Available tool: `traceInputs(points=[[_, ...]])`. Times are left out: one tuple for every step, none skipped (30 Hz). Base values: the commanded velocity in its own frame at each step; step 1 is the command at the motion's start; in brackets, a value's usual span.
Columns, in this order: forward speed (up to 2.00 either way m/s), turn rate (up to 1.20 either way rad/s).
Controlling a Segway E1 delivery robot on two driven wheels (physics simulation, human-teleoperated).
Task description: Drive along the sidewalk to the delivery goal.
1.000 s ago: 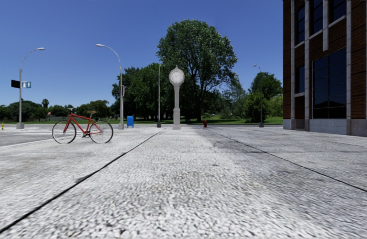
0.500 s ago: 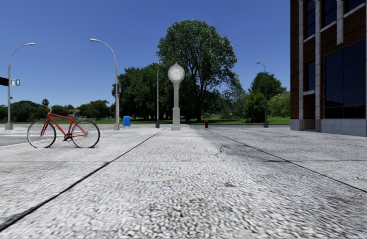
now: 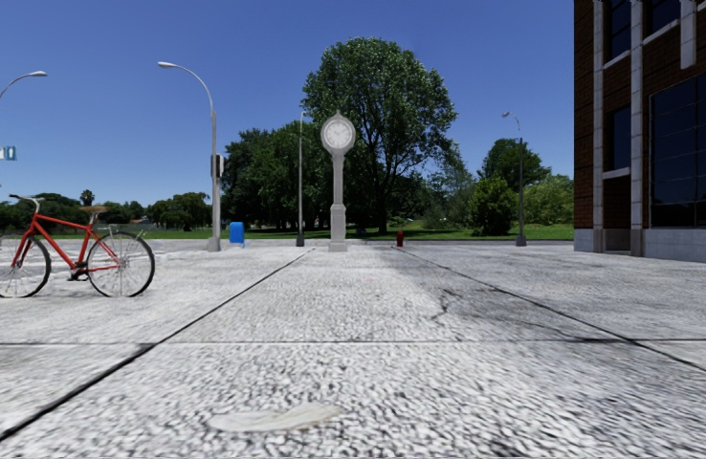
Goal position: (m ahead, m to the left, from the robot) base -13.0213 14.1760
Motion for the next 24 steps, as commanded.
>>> traceInputs(points=[[2.0,0.0],[2.0,0.0],[2.0,0.0],[2.0,0.0],[2.0,0.0],[2.0,0.0],[2.0,0.0],[2.0,0.0],[2.0,0.0],[2.0,0.0],[2.0,0.0],[2.0,0.0],[2.0,0.0],[2.0,0.0],[2.0,0.0],[2.0,0.0],[2.0,0.0],[2.0,0.0],[2.0,0.0],[2.0,0.0],[2.0,0.0],[2.0,0.0],[2.0,0.0],[2.0,0.0]])
